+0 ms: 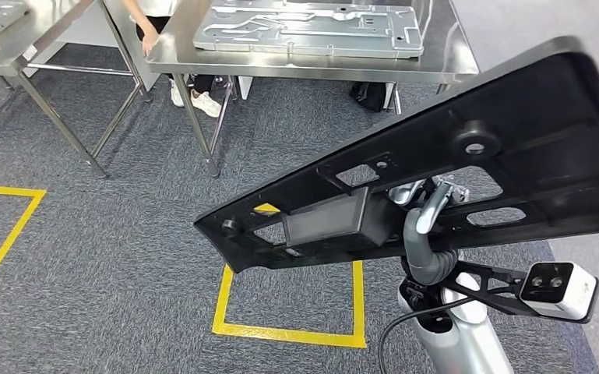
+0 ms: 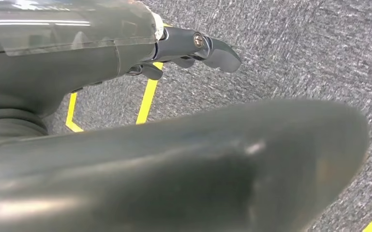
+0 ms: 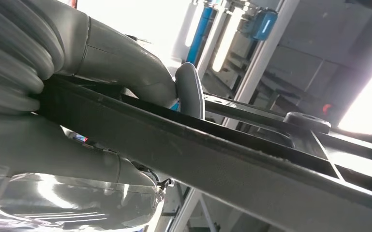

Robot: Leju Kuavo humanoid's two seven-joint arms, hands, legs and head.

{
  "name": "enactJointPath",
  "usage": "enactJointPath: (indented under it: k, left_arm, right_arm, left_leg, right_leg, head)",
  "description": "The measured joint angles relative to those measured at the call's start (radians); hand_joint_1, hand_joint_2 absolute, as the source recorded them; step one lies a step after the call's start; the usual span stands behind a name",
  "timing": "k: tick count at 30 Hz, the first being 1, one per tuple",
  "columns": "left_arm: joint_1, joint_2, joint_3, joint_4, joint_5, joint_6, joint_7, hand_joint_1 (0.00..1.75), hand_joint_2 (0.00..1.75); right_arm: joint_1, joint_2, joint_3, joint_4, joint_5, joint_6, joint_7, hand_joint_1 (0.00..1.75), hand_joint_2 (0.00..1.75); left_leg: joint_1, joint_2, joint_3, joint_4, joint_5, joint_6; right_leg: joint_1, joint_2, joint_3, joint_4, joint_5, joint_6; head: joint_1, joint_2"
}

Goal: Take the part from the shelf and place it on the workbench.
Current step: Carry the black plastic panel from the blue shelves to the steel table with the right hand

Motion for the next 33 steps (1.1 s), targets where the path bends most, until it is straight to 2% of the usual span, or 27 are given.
enactJointPath:
  k: [1, 2, 4, 5, 9, 10, 11, 13, 14, 15, 16, 18, 19, 20, 22, 24, 25, 27, 29, 30, 31, 32, 33]
  left_arm:
    - [0.000, 0.000, 0.000, 0.000, -0.001, 0.000, -0.001, 0.00, 0.00]
    - [0.000, 0.001, 0.000, 0.000, -0.002, 0.000, -0.001, 0.00, 0.00]
    - [-0.001, 0.003, 0.000, 0.000, -0.003, 0.000, -0.001, 0.00, 0.00]
    - [-0.002, 0.003, 0.000, 0.000, -0.003, 0.000, -0.002, 0.00, 0.00]
    - [-0.002, 0.004, 0.000, 0.000, -0.005, 0.001, -0.002, 0.00, 0.00]
    - [-0.003, 0.004, 0.001, 0.000, -0.006, 0.001, -0.002, 0.00, 0.00]
    - [-0.003, 0.004, 0.001, 0.000, -0.007, 0.000, -0.003, 0.00, 0.00]
    - [-0.004, 0.004, 0.001, 0.000, -0.011, 0.000, -0.003, 0.00, 0.00]
    - [-0.003, 0.004, 0.001, 0.000, -0.013, 0.000, -0.004, 0.00, 0.00]
    - [-0.002, 0.004, 0.001, 0.000, -0.014, 0.001, -0.004, 0.00, 0.00]
    - [-0.002, 0.004, 0.001, 0.000, -0.014, 0.001, -0.004, 0.00, 0.00]
    - [-0.001, 0.003, 0.002, 0.000, -0.015, 0.001, -0.004, 0.00, 0.00]
    - [-0.002, 0.003, 0.002, 0.000, -0.015, 0.001, -0.004, 0.00, 0.00]
    - [-0.003, 0.002, 0.002, 0.000, -0.016, 0.001, -0.005, 0.00, 0.00]
    - [-0.005, 0.002, 0.004, 0.000, -0.018, 0.001, -0.006, 0.00, 0.00]
    - [-0.006, 0.002, 0.005, 0.000, -0.020, 0.000, -0.007, 0.00, 0.00]
    - [-0.008, 0.003, 0.006, 0.000, -0.022, 0.000, -0.007, 0.00, 0.00]
    - [-0.010, 0.003, 0.007, 0.000, -0.023, 0.000, -0.007, 0.00, 0.00]
    - [-0.006, 0.004, 0.008, 0.000, -0.024, 0.000, -0.006, 0.00, 0.00]
    - [-0.003, 0.005, 0.009, 0.000, -0.024, 0.000, -0.006, 0.00, 0.00]
    - [0.000, 0.005, 0.010, 0.000, -0.024, 0.001, -0.005, 0.00, 0.00]
    - [0.002, 0.005, 0.011, 0.000, -0.024, 0.002, -0.005, 0.00, 0.00]
    - [0.003, 0.006, 0.013, 0.000, -0.024, 0.004, -0.005, 0.00, 0.00]
  right_arm:
    - [0.002, 0.000, 0.000, 0.000, 0.001, 0.000, 0.000, 1.75, 1.75]
    - [0.003, 0.000, -0.001, 0.000, 0.002, 0.000, 0.000, 1.75, 1.75]
    - [0.003, 0.000, -0.001, 0.000, 0.004, 0.000, -0.001, 1.75, 1.75]
    - [0.003, 0.000, -0.001, 0.000, 0.005, 0.000, -0.001, 1.75, 1.75]
    - [0.003, 0.000, -0.004, -0.002, 0.010, -0.002, -0.002, 1.75, 1.75]
    - [0.002, 0.000, -0.005, -0.002, 0.011, -0.002, -0.002, 1.75, 1.75]
    - [0.002, 0.000, -0.005, -0.003, 0.013, -0.003, -0.003, 1.75, 1.75]
    - [0.005, 0.000, -0.006, -0.005, 0.017, -0.006, -0.004, 1.75, 1.75]
    - [0.008, 0.000, -0.005, -0.005, 0.018, -0.009, -0.004, 1.75, 1.75]
    - [0.009, 0.000, -0.005, -0.005, 0.020, -0.011, -0.004, 1.75, 1.75]
    - [0.010, 0.000, -0.005, -0.005, 0.022, -0.013, -0.004, 1.75, 1.75]
    - [0.011, 0.000, -0.005, -0.006, 0.024, -0.016, -0.006, 1.75, 1.75]
    - [0.010, 0.000, -0.005, -0.007, 0.026, -0.017, -0.007, 1.75, 1.75]
    - [0.010, 0.001, -0.005, -0.008, 0.028, -0.018, -0.008, 1.75, 1.75]
    - [0.012, 0.001, -0.004, -0.010, 0.034, -0.020, -0.009, 1.75, 1.75]
    - [0.015, 0.003, -0.004, -0.016, 0.039, -0.024, -0.009, 1.75, 1.75]
    - [0.015, 0.005, -0.004, -0.018, 0.040, -0.026, -0.010, 1.75, 1.75]
    - [0.015, 0.008, -0.004, -0.022, 0.041, -0.030, -0.011, 1.75, 1.75]
    - [0.017, 0.009, -0.003, -0.022, 0.042, -0.031, -0.011, 1.75, 1.75]
    - [0.018, 0.009, -0.003, -0.022, 0.042, -0.031, -0.011, 1.75, 1.75]
    - [0.018, 0.010, -0.002, -0.022, 0.041, -0.031, -0.011, 1.75, 1.75]
    - [0.018, 0.010, -0.002, -0.022, 0.041, -0.031, -0.011, 1.75, 1.75]
    - [0.018, 0.010, -0.001, -0.022, 0.041, -0.031, -0.011, 1.75, 1.75]
  left_leg:
    - [0.001, 0.000, 0.017, -0.044, 0.034, 0.001]
    - [0.001, -0.001, 0.049, -0.115, 0.075, 0.003]
    - [-0.001, -0.005, 0.104, -0.235, 0.116, 0.013]
    - [-0.003, -0.008, 0.118, -0.264, 0.119, 0.020]
    - [-0.003, -0.008, 0.134, -0.281, 0.112, 0.047]
    - [-0.002, -0.008, 0.140, -0.283, 0.110, 0.053]
    - [-0.001, -0.008, 0.144, -0.283, 0.107, 0.057]
    - [-0.003, -0.007, 0.150, -0.283, 0.098, 0.060]
    - [-0.003, -0.007, 0.154, -0.283, 0.092, 0.060]
    - [-0.004, -0.007, 0.162, -0.283, 0.086, 0.059]
    - [-0.004, -0.007, 0.173, -0.283, 0.078, 0.058]
    - [-0.004, -0.007, 0.197, -0.284, 0.061, 0.053]
    - [-0.005, -0.007, 0.204, -0.285, 0.053, 0.049]
    - [-0.005, -0.005, 0.209, -0.290, 0.046, 0.043]
    - [-0.007, -0.001, 0.223, -0.293, 0.044, 0.030]
    - [-0.007, 0.000, 0.231, -0.267, 0.046, 0.021]
    - [-0.007, -0.001, 0.214, -0.227, 0.047, 0.018]
    - [-0.005, -0.002, 0.136, -0.097, 0.024, 0.012]
    - [-0.005, -0.002, 0.049, 0.002, -0.038, 0.005]
    - [-0.005, -0.002, 0.021, 0.012, -0.063, 0.005]
    - [-0.005, -0.003, 0.006, -0.011, -0.067, 0.008]
    - [-0.005, -0.003, 0.003, -0.058, -0.041, 0.013]
    - [-0.006, -0.003, 0.004, -0.120, 0.023, 0.020]
  right_leg:
    - [0.000, 0.003, 0.004, 0.001, -0.003, 0.002]
    - [0.000, 0.006, 0.009, 0.002, -0.007, 0.005]
    - [0.003, 0.011, 0.013, 0.006, -0.014, 0.014]
    - [0.004, 0.012, 0.014, 0.006, -0.015, 0.020]
    - [0.002, 0.010, 0.008, 0.036, -0.019, 0.045]
    - [0.001, 0.007, -0.007, 0.068, -0.035, 0.049]
    - [0.000, 0.005, -0.037, 0.122, -0.059, 0.053]
    - [-0.002, 0.002, -0.121, 0.254, -0.107, 0.058]
    - [-0.003, 0.002, -0.154, 0.297, -0.113, 0.058]
    - [-0.003, 0.001, -0.168, 0.303, -0.099, 0.057]
    - [-0.003, 0.000, -0.161, 0.268, -0.065, 0.054]
    - [0.001, -0.008, -0.110, 0.132, 0.021, 0.042]
    - [0.006, -0.014, -0.090, 0.073, 0.037, 0.036]
    - [0.012, -0.019, -0.079, 0.038, 0.042, 0.029]
    - [0.016, -0.021, -0.068, 0.014, 0.022, 0.016]
    - [0.010, -0.015, -0.040, 0.003, 0.019, 0.004]
    - [0.008, -0.014, -0.023, 0.001, 0.013, -0.001]
    - [0.008, -0.013, 0.004, -0.001, -0.006, -0.007]
    - [0.009, -0.009, 0.031, -0.002, -0.030, -0.009]
    - [0.010, -0.007, 0.049, -0.002, -0.043, -0.009]
    - [0.010, -0.004, 0.068, -0.001, -0.057, -0.008]
    - [0.011, -0.002, 0.089, -0.001, -0.071, -0.007]
    - [0.011, -0.001, 0.106, -0.002, -0.087, -0.005]
  head:
    - [0.000, 0.000]
    - [0.000, 0.000]
    - [0.000, 0.000]
    - [0.000, 0.000]
    - [0.000, 0.000]
    - [0.000, 0.000]
    - [0.000, 0.000]
    - [0.000, 0.000]
    - [0.000, 0.000]
    - [0.000, 0.000]
    - [0.000, 0.000]
    - [0.000, 0.000]
    - [0.000, 0.000]
    - [0.000, 0.000]
    - [0.000, 0.000]
    - [0.000, 0.000]
    - [0.000, 0.000]
    - [0.000, 0.000]
    - [0.000, 0.000]
    - [0.000, 0.000]
    - [0.000, 0.000]
    - [0.000, 0.000]
    - [0.000, 0.000]
